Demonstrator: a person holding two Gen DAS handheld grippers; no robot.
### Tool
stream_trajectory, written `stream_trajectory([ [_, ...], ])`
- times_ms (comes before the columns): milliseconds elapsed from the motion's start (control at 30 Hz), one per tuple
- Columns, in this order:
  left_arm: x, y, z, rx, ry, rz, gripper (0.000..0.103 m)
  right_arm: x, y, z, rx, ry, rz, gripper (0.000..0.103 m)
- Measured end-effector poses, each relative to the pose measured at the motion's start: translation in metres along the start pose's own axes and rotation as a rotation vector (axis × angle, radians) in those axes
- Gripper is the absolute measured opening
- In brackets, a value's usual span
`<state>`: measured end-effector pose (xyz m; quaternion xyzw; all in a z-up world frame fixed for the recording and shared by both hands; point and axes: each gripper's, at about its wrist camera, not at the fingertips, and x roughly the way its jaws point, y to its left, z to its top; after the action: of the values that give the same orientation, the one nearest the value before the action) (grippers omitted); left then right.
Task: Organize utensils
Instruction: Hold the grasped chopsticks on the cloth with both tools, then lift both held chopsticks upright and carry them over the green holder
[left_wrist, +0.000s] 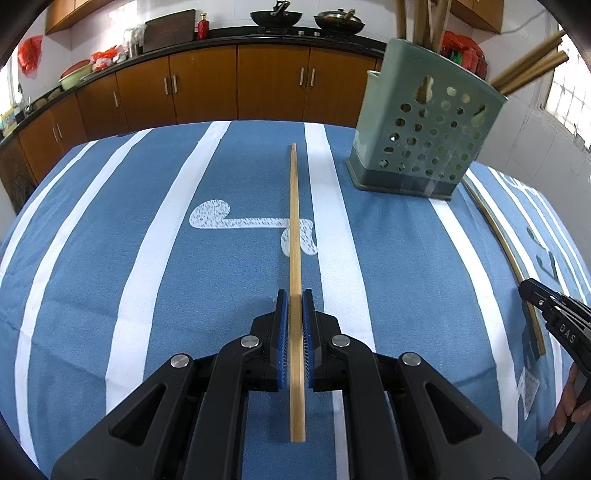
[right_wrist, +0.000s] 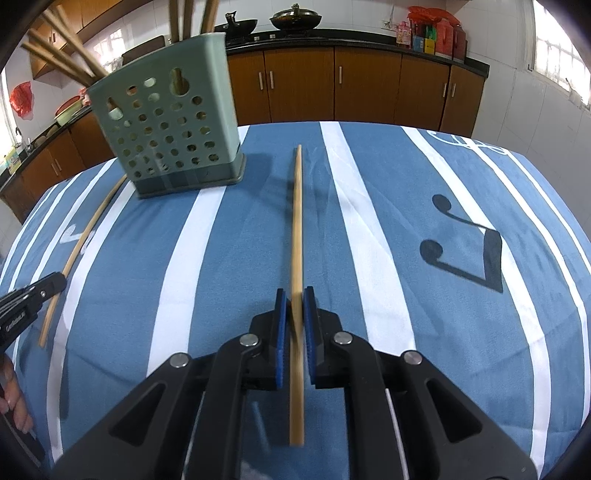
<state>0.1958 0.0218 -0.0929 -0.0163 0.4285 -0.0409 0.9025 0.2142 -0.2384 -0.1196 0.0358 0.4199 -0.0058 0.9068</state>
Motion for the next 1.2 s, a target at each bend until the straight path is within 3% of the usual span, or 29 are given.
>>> stream_trajectory([
  [633,-0.009,-0.003,-0.013,0.036,-0.001,0.024,0.009,-0.009,-0.002,-0.011,-0.014,0.001,0.010,0.012],
  [800,-0.009,-0.006,-0.014,0.070,0.006,0.044,0.008,-0.011,-0.006,-0.010,0.003,0.008,0.028,0.008],
  [900,-0.013,-0.001,-0.013,0.052,0.020,0.027,0.008,-0.022,-0.010,-0.011,0.015,-0.016,0.043,0.008],
  [1200,-0.052,0.009,-0.002,0.031,-0.067,0.006,0.007,-0.062,-0.023,-0.004,0.053,-0.115,0.067,0.008],
])
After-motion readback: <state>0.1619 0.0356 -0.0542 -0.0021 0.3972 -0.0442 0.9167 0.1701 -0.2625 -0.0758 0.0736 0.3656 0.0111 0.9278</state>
